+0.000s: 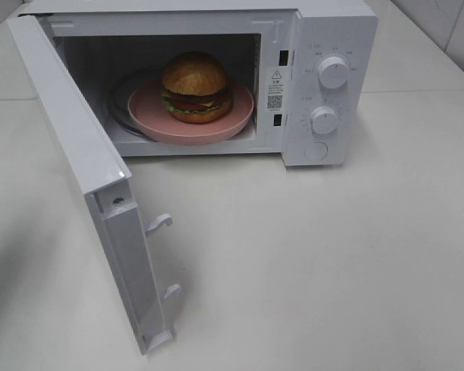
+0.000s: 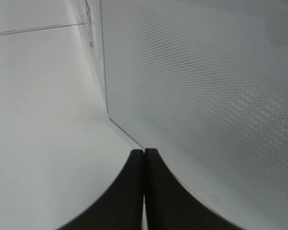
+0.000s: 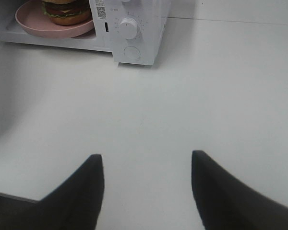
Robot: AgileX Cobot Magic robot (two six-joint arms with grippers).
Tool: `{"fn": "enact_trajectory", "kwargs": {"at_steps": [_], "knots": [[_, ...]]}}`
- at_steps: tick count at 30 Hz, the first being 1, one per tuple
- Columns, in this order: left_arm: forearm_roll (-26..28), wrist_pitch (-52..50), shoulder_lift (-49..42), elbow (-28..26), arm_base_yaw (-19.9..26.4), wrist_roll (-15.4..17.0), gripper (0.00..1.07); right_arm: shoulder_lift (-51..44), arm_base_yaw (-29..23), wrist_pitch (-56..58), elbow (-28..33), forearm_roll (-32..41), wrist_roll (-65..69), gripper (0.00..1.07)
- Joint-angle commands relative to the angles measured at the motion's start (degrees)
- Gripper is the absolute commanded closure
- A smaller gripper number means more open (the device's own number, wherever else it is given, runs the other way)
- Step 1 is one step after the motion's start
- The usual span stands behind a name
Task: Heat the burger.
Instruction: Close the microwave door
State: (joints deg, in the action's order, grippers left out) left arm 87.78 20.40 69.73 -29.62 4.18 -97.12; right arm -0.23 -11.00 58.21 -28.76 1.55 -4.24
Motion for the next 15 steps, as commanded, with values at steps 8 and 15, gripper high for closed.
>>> {"fn": "enact_trajectory", "kwargs": {"at_steps": [8, 15], "knots": [[9.63, 7.16, 6.3, -2.86, -0.17, -8.94, 1.06, -1.55, -0.06, -0.8, 0.17, 0.11, 0.06, 0.54], [9.8, 10.08, 10.49, -4.3, -0.17, -8.94, 1.06, -1.55, -0.06, -0.8, 0.17, 0.0, 0.0, 0.54]]}}
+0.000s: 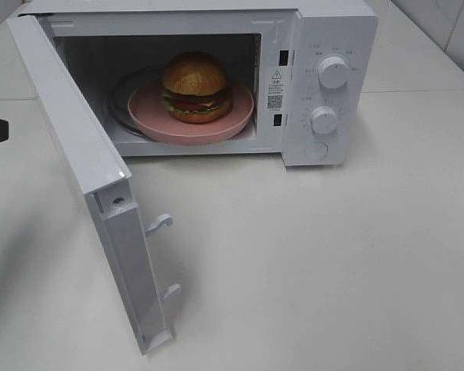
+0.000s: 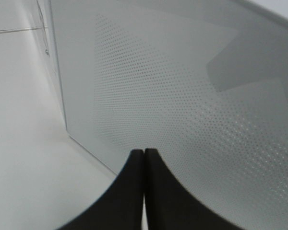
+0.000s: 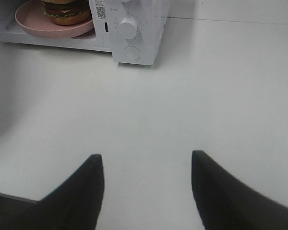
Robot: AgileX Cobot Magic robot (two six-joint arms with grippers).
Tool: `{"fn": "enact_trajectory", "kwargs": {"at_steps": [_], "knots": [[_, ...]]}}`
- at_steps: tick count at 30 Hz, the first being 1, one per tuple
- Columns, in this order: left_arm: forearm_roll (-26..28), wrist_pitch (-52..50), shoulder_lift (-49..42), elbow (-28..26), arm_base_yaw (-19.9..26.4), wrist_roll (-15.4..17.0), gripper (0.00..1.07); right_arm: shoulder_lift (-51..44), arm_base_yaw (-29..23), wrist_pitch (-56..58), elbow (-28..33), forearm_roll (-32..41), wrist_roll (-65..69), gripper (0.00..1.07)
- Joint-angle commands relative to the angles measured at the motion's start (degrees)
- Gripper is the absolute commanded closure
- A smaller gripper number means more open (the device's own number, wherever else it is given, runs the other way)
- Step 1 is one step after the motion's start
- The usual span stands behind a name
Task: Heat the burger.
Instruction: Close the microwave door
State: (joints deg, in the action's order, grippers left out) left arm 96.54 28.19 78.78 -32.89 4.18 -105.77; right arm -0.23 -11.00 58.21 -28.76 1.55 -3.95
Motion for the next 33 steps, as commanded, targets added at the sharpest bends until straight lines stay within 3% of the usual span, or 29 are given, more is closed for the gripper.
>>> {"fn": "enact_trajectory", "kwargs": {"at_steps": [1, 7, 17, 33], "knots": [[1.15, 2.41, 2.52, -1.66, -0.17, -0.11, 1.06, -1.55, -0.06, -0.8, 0.17, 0.0, -0.29, 0.54], [2.81, 4.76, 4.58, -3.78, -1.26, -0.11, 1.06, -1.55, -0.06, -0.8, 0.17, 0.0, -0.11, 0.54], [2.81, -11.34, 10.94, -11.34, -17.02, -0.23, 1.06, -1.55, -0.06, -0.8, 0.17, -0.23, 0.17, 0.54], [3.84, -11.92, 23.66, -24.29, -27.04, 0.29, 1.06, -1.55, -0.06, -0.8, 0.17, -1.15, 1.32, 0.54]]}}
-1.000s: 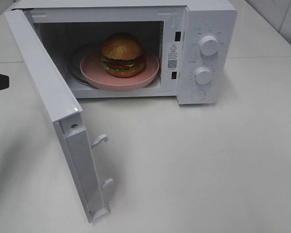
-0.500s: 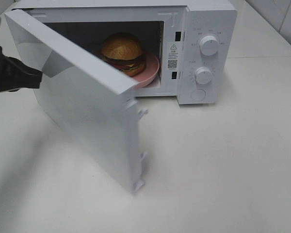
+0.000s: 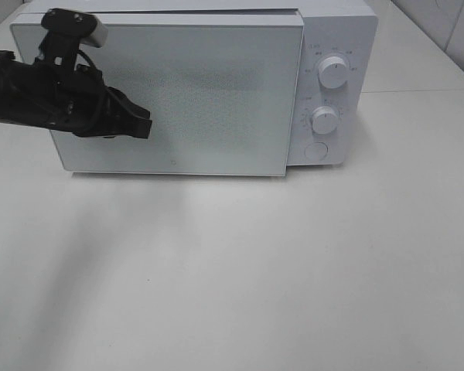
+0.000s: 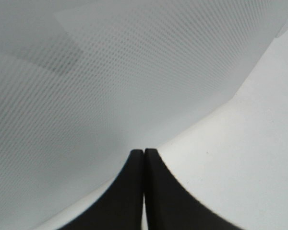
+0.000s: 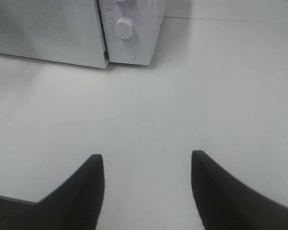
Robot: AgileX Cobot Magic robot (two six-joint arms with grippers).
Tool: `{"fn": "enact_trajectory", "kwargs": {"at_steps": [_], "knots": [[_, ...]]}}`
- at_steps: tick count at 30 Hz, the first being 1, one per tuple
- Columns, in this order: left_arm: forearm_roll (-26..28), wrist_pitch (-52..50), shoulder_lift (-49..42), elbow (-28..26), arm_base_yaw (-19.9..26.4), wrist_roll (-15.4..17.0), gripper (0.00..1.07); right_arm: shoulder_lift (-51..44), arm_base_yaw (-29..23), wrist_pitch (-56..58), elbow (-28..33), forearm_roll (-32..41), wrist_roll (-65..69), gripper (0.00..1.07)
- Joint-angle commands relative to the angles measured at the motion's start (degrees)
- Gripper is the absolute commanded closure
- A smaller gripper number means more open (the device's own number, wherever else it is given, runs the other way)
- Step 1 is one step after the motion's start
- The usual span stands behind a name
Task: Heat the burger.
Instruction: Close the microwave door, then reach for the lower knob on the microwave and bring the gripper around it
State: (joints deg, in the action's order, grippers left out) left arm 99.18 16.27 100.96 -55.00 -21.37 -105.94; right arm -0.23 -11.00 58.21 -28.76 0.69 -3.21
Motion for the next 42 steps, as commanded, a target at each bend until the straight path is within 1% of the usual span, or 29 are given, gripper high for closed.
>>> {"fn": "enact_trajectory", "kwargs": {"at_steps": [1, 3, 6, 8, 10, 11, 14, 16, 17, 18, 19, 20, 22, 23, 24, 25, 27, 28, 30, 34, 39, 40, 41, 42], "knots": [[1.2, 0.0, 1.49, -2.18, -1.49, 0.46, 1.06, -1.55, -0.06, -0.8, 0.17, -0.29, 0.57, 0.54], [1.49, -0.74, 4.58, -6.36, -3.9, 0.46, 1.06, -1.55, -0.06, -0.8, 0.17, -0.29, 0.57, 0.54], [1.49, -1.55, 5.33, -7.22, -4.64, 0.46, 1.06, -1.55, -0.06, -0.8, 0.17, -0.29, 0.57, 0.54], [1.49, -5.1, 8.25, -11.34, -7.22, 0.46, 1.06, -1.55, -0.06, -0.8, 0.17, -0.29, 0.63, 0.54], [1.49, -5.73, 8.82, -12.38, -7.68, 0.46, 1.06, -1.55, -0.06, -0.8, 0.17, -0.29, 0.63, 0.54], [1.49, -7.05, 10.26, -14.5, -8.77, 0.46, 1.06, -1.55, -0.06, -0.8, 0.17, -0.29, 0.63, 0.54], [1.49, -7.62, 10.94, -15.36, -9.34, 0.46, 1.06, -1.55, -0.06, -0.8, 0.17, -0.29, 0.63, 0.54], [1.49, -8.88, 13.75, -19.02, -11.17, 0.52, 1.06, -1.55, -0.06, -0.8, 0.17, -0.29, 0.63, 0.54], [1.49, -8.88, 13.75, -19.02, -11.17, 0.52, 1.06, -1.55, -0.06, -0.8, 0.17, -0.29, 0.63, 0.54], [1.49, -8.94, 14.32, -20.17, -11.46, 0.52, 1.06, -1.55, -0.06, -0.8, 0.17, -0.34, 0.63, 0.54], [1.49, -9.0, 15.58, -22.4, -12.32, 0.52, 1.06, -1.55, -0.06, -0.8, 0.17, -0.34, 0.69, 0.54], [1.49, -9.0, 15.58, -22.4, -12.32, 0.52, 1.06, -1.55, -0.06, -0.8, 0.17, -0.34, 0.69, 0.54], [1.49, -9.11, 17.59, -25.61, -13.12, 0.52, 1.06, -1.55, -0.06, -0.8, 0.17, -0.34, 0.74, 0.54], [1.49, -9.11, 17.59, -25.61, -13.12, 0.52, 1.06, -1.55, -0.06, -0.8, 0.17, -0.34, 0.74, 0.54], [1.49, -9.97, 18.62, -27.44, -13.58, 0.52, 1.06, -1.55, -0.06, -0.8, 0.17, -0.34, 0.74, 0.54], [1.49, -9.97, 18.62, -27.44, -13.58, 0.52, 1.06, -1.55, -0.06, -0.8, 0.17, -0.34, 0.74, 0.54], [1.49, -12.03, 20.11, -30.08, -14.09, 0.52, 1.06, -1.55, -0.06, -0.8, 0.17, -0.34, 0.74, 0.54], [1.49, -12.03, 20.11, -30.08, -14.09, 0.52, 1.06, -1.55, -0.06, -0.8, 0.17, -0.34, 0.74, 0.54], [1.49, -12.66, 21.54, -31.74, -14.27, 0.52, 1.06, -1.55, -0.06, -0.8, 0.17, -0.69, 0.8, 0.54], [1.43, -12.66, 21.83, -32.03, -14.55, 0.52, 1.06, -1.55, -0.06, -0.8, 0.17, -0.69, 0.92, 0.54], [1.32, -11.0, 21.72, -32.03, -15.99, 0.52, 1.06, -1.55, -0.06, -0.8, 0.17, -0.69, 0.97, 0.54], [0.97, -10.54, 21.72, -31.8, -16.44, 0.52, 1.06, -1.55, -0.06, -0.8, 0.17, -0.69, 0.97, 0.54], [-0.86, -10.03, 21.54, -31.11, -17.65, 0.52, 1.06, -1.55, -0.06, -0.8, 0.17, -0.69, 0.97, 0.54], [-0.86, -10.03, 21.54, -31.11, -17.65, 0.52, 1.06, -1.55, -0.06, -0.8, 0.17, -0.69, 0.97, 0.54]]}}
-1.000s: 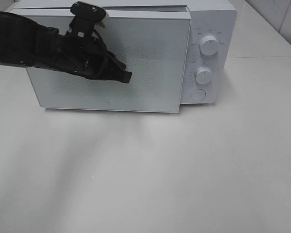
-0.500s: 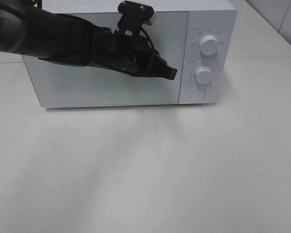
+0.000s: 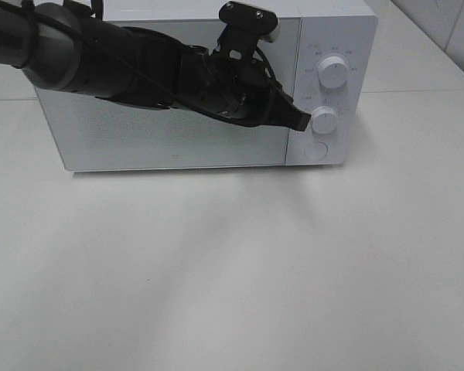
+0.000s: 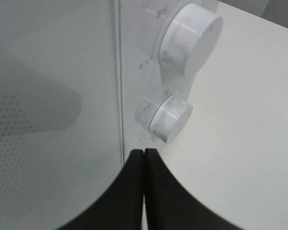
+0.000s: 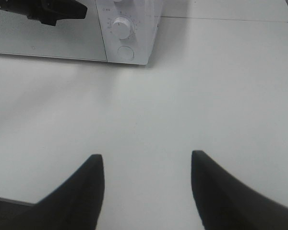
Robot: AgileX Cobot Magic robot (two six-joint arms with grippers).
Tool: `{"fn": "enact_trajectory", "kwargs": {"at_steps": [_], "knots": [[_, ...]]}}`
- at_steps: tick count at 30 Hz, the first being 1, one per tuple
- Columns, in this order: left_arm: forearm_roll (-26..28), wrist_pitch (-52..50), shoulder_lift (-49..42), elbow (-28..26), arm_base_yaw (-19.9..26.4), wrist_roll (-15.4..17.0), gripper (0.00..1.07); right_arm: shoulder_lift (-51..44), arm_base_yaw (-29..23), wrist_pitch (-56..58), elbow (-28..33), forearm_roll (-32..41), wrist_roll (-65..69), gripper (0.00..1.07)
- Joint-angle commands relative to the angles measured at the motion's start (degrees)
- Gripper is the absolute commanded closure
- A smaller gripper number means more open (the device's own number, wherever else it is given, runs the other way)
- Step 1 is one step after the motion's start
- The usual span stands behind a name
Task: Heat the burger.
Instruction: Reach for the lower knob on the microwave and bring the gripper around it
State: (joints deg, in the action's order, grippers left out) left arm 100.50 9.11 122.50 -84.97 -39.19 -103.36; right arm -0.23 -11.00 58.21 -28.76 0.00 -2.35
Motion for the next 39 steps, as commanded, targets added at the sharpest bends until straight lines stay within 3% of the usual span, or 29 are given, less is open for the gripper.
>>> {"fn": "enact_trajectory", "kwargs": {"at_steps": [1, 8, 11, 13, 15, 16, 18, 19, 20, 21, 22, 23, 24, 25, 26, 27, 28, 29, 30, 31, 32, 33, 34, 35, 36, 38, 39], "knots": [[-4.24, -2.98, -0.11, 0.0, -0.92, -2.06, 1.06, -1.55, -0.06, -0.8, 0.17, 0.0, 0.11, 0.54], [-7.51, -2.92, -3.32, 6.19, -2.46, -1.49, 1.06, -1.55, -0.06, -0.8, 0.17, 0.0, 0.11, 0.54], [-7.91, -3.27, -5.79, 9.85, -2.23, 1.38, 1.06, -1.55, -0.06, -0.8, 0.17, 0.0, 0.11, 0.54], [-10.2, -3.15, -7.73, 12.15, -2.23, 3.27, 1.06, -1.55, -0.06, -0.8, 0.17, 0.0, 0.11, 0.54], [-15.81, -2.58, -10.54, 15.87, -2.23, 7.1, 1.06, -1.55, -0.06, -0.8, 0.17, 0.0, 0.11, 0.54], [-15.81, -2.58, -10.54, 15.87, -2.23, 7.1, 1.06, -1.55, -0.06, -0.8, 0.17, 0.0, 0.11, 0.54], [-20.57, -0.86, -13.29, 19.54, -2.06, 14.84, 1.06, -1.55, -0.06, -0.8, 0.17, 0.0, 0.11, 0.54], [-20.57, -0.86, -13.29, 19.54, -2.06, 14.84, 1.06, -1.55, -0.06, -0.8, 0.17, 0.0, 0.11, 0.54], [-25.27, 2.52, -15.07, 21.54, -1.03, 21.14, 1.06, -1.55, -0.06, -0.8, 0.17, 0.0, 0.11, 0.54], [-28.53, 5.16, -15.87, 22.12, -0.23, 24.75, 1.06, -1.55, -0.06, -0.8, 0.17, 0.0, 0.11, 0.54], [-28.53, 5.16, -15.87, 22.12, -0.23, 24.75, 1.06, -1.55, -0.06, -0.8, 0.17, 0.0, 0.11, 0.54], [-36.04, 10.94, -16.96, 22.46, 1.38, 31.8, 1.06, -1.55, -0.06, -0.8, 0.17, 0.0, 0.11, 0.54], [-36.04, 10.94, -16.96, 22.46, 1.38, 31.8, 1.06, -1.55, -0.06, -0.8, 0.17, 0.0, 0.11, 0.54], [-44.52, 16.33, -17.99, 22.46, 3.09, 40.28, 1.06, -1.55, -0.06, -0.8, 0.17, 0.0, 0.17, 0.54], [-49.5, 18.85, -18.45, 22.46, 3.95, 44.75, 1.06, -1.55, -0.06, -0.8, 0.17, 0.0, 0.17, 0.54], [-49.5, 18.85, -18.45, 22.46, 3.95, 44.75, 1.06, -1.55, -0.06, -0.8, 0.17, 0.0, 0.17, 0.54], [-59.99, 23.78, -19.54, 22.46, 5.44, 53.17, 1.06, -1.55, -0.06, -0.8, 0.17, 0.0, 0.17, 0.54], [-64.11, 25.5, -20.17, 22.46, 5.84, 57.01, 1.06, -1.55, -0.06, -0.8, 0.17, 0.0, 0.17, 0.54], [-64.11, 25.5, -20.17, 22.46, 5.84, 57.01, 1.06, -1.55, -0.06, -0.8, 0.17, 0.0, 0.17, 0.54], [-73.8, 29.39, -21.66, 22.46, 6.7, 67.09, 1.06, -1.55, -0.06, -0.8, 0.17, 0.0, 0.17, 0.54], [-77.35, 30.71, -22.29, 22.46, 7.05, 71.91, 1.06, -1.55, -0.06, -0.8, 0.17, 0.0, 0.17, 0.54], [-85.2, 33.52, -24.12, 22.46, 7.28, 80.73, 1.06, -1.55, -0.06, -0.8, 0.17, 0.0, 0.17, 0.54], [-85.2, 33.52, -24.12, 22.46, 7.28, 80.73, 1.06, -1.55, -0.06, -0.8, 0.17, 0.0, 0.17, 0.54], [-87.72, 34.55, -24.87, 22.46, 7.39, 83.88, 1.06, -1.55, -0.06, -0.8, 0.17, 0.0, 0.17, 0.54], [-87.72, 34.55, -24.87, 22.46, 7.39, 83.88, 1.06, -1.55, -0.06, -0.8, 0.17, 0.0, 0.17, 0.54], [-95.86, 40.28, -28.65, 22.46, 9.0, 97.52, 1.06, -1.55, -0.06, -0.8, 0.17, 0.0, 0.17, 0.54], [-95.86, 40.28, -28.65, 22.46, 9.0, 97.52, 1.06, -1.55, -0.06, -0.8, 0.17, 0.0, 0.17, 0.54]]}}
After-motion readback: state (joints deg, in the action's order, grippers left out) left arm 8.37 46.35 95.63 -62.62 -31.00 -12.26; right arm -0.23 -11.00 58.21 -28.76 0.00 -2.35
